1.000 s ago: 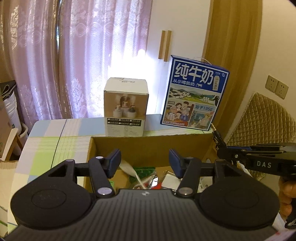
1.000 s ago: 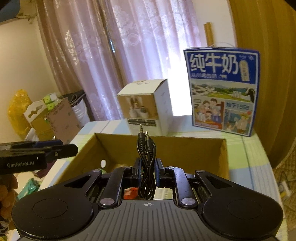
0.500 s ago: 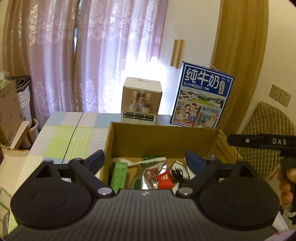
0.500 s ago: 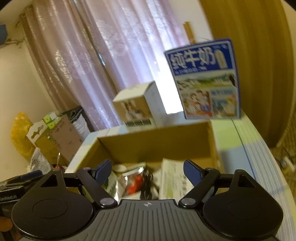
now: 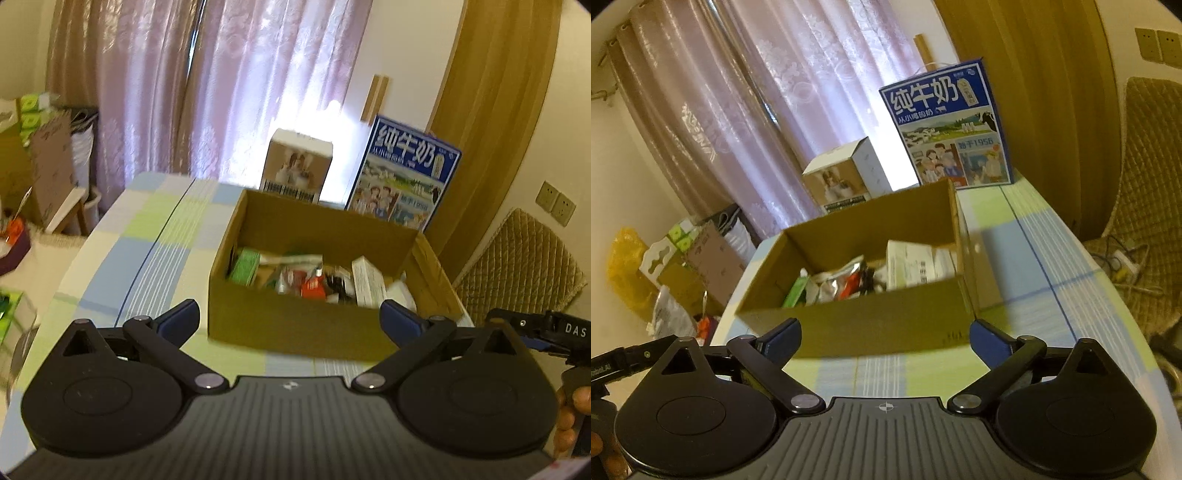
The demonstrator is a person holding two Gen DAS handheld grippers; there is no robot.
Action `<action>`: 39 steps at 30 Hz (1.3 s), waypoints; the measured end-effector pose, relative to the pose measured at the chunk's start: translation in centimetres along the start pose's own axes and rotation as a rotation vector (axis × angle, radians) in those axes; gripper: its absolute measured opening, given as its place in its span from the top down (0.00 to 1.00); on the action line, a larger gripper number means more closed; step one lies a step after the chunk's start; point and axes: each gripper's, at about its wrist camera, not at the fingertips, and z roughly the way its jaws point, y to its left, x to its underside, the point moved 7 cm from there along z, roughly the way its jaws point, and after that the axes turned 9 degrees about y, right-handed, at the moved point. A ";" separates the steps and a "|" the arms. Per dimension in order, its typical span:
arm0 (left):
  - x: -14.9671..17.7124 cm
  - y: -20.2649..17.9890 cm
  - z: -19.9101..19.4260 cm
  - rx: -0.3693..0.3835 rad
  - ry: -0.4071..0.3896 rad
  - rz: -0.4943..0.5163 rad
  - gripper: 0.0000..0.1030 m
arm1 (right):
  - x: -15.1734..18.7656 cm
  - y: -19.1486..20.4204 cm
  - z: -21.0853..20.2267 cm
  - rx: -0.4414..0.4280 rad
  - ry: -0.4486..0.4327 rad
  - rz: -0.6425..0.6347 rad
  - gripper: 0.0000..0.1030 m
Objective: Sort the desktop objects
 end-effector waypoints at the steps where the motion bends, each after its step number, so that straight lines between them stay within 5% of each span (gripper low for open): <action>1: 0.6 -0.1 -0.7 -0.015 0.006 0.005 0.01 | 0.6 0.2 -0.7 0.000 0.001 0.002 0.06; 9: 3.7 -1.4 -5.9 -0.088 0.001 0.046 0.01 | 4.0 1.2 -4.3 0.033 0.010 -0.019 0.03; 24: 8.2 -3.4 -11.2 -0.110 0.004 0.022 0.01 | 8.2 2.3 -10.2 0.098 0.044 -0.095 0.02; 39: 10.7 -6.0 -15.2 -0.113 0.001 0.047 0.01 | 9.3 4.3 -15.2 0.156 -0.017 -0.223 0.02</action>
